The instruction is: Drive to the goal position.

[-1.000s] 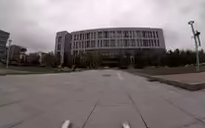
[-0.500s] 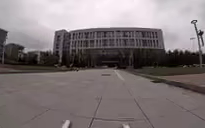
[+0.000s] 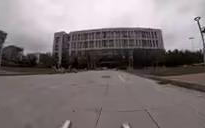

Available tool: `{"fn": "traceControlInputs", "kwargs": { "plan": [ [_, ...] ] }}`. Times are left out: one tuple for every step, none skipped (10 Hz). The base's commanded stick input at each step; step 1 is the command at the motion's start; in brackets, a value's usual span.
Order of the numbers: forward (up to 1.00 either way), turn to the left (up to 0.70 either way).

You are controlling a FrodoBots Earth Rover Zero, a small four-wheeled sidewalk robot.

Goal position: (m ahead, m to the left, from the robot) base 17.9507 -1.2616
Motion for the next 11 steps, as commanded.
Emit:
{"fn": "traceControlInputs", "kwargs": {
  "plan": [
    [1.0,0.0],
    [1.0,0.0],
    [1.0,0.0],
    [1.0,0.0],
    [1.0,0.0],
    [1.0,0.0],
    [1.0,0.0],
    [1.0,0.0],
    [1.0,0.0],
    [1.0,0.0],
    [1.0,0.0]
  ]
}}
